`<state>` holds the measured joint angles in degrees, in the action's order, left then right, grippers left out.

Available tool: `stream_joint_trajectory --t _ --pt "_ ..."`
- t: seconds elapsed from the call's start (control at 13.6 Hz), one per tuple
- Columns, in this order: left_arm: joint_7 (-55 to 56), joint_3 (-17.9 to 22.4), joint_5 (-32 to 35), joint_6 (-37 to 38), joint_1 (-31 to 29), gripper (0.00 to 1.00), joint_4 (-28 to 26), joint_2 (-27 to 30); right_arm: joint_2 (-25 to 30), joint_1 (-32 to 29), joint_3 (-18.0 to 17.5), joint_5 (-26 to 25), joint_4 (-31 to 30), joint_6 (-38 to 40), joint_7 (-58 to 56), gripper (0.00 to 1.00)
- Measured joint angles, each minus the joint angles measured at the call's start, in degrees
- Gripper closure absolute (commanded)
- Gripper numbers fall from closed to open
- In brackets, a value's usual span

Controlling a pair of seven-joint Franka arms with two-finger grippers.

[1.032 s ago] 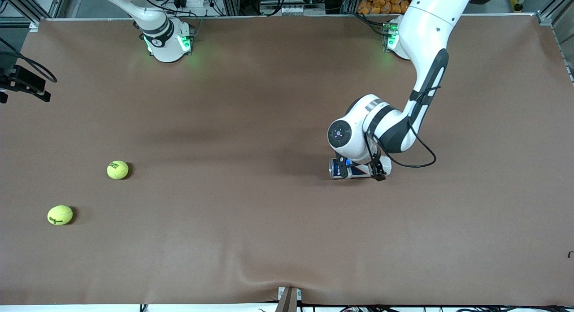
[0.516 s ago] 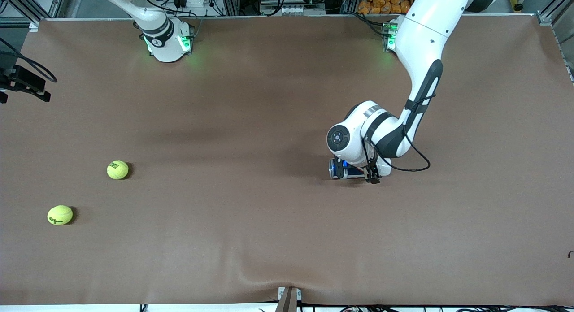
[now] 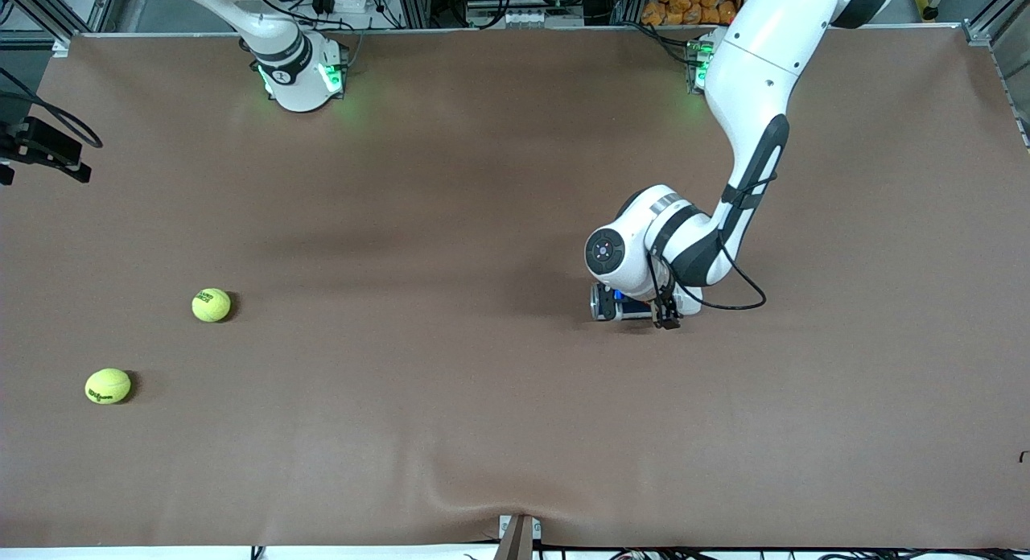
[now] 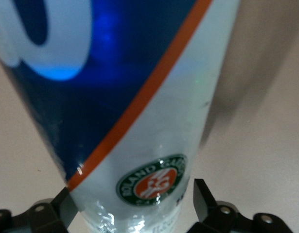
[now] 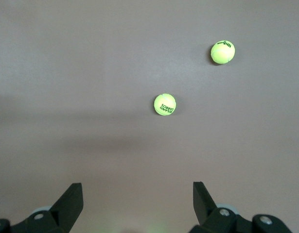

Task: Insert tennis ball vertically with right arm
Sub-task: 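Lower the left gripper and grasp the tennis can's closed end, then lift and tilt the can upright with the left gripper, open end up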

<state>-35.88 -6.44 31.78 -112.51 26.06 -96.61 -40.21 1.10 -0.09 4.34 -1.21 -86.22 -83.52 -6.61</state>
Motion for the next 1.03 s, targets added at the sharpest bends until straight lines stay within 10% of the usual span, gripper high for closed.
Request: stream_joint_trajectory --t 1.03 --pt "0.0 -0.1 0.2 -0.2 0.1 0.39 0.7 0.1 0.0 -0.1 0.0 0.0 0.0 0.1 0.0 0.0"
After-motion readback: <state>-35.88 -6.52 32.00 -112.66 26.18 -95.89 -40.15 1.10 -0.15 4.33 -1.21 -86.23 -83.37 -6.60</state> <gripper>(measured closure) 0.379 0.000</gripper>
